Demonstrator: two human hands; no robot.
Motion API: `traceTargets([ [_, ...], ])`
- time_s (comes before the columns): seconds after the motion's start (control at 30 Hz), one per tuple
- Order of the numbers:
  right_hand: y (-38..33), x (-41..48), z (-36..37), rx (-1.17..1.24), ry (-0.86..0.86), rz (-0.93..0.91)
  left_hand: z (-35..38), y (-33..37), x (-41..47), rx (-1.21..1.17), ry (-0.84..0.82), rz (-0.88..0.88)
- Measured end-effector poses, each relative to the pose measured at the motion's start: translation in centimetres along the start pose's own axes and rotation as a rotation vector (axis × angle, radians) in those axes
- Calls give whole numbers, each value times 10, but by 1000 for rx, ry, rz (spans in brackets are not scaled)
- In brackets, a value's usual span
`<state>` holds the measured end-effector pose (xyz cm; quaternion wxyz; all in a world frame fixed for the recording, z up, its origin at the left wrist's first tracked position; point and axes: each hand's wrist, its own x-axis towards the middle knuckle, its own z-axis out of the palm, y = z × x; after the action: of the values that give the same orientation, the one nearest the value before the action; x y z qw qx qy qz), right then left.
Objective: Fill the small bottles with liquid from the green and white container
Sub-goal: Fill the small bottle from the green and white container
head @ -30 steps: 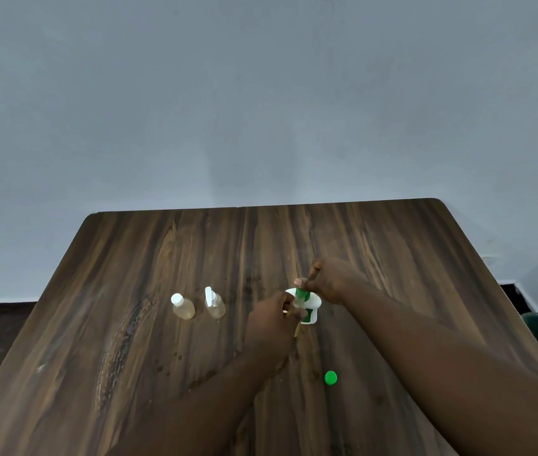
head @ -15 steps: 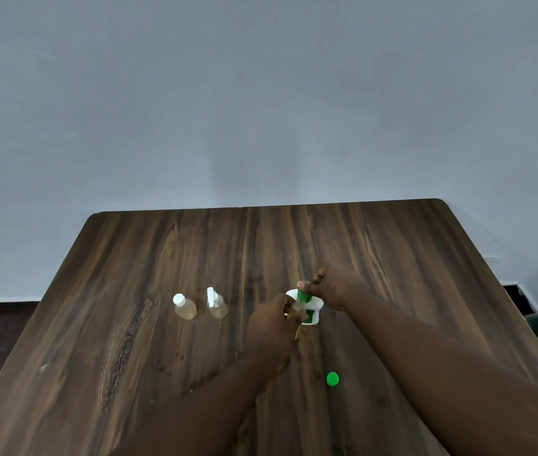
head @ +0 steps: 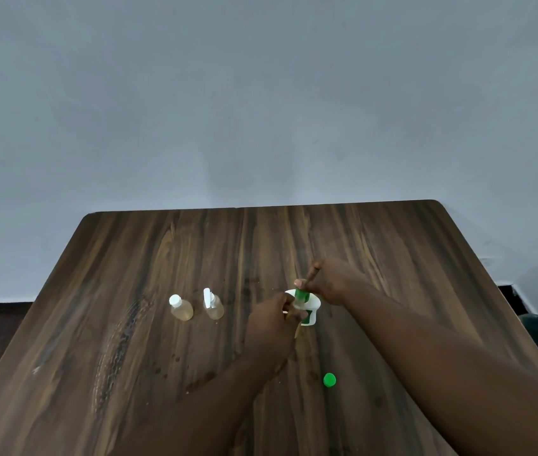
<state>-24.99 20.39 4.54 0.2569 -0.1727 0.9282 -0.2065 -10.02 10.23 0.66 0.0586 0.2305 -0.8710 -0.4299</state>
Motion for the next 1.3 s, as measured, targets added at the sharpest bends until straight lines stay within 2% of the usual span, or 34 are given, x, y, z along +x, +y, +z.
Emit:
traceTargets([
  [0.8, 3, -3, 9, -27, 19, 17, -3, -2, -3, 5, -12, -8],
  [0.97, 3, 1, 3, -31, 7, 11, -3, 4, -5, 8, -2, 36],
  [1.3, 1, 1, 3, -22, 24, 7, -2, 2, -4, -1, 7, -12],
])
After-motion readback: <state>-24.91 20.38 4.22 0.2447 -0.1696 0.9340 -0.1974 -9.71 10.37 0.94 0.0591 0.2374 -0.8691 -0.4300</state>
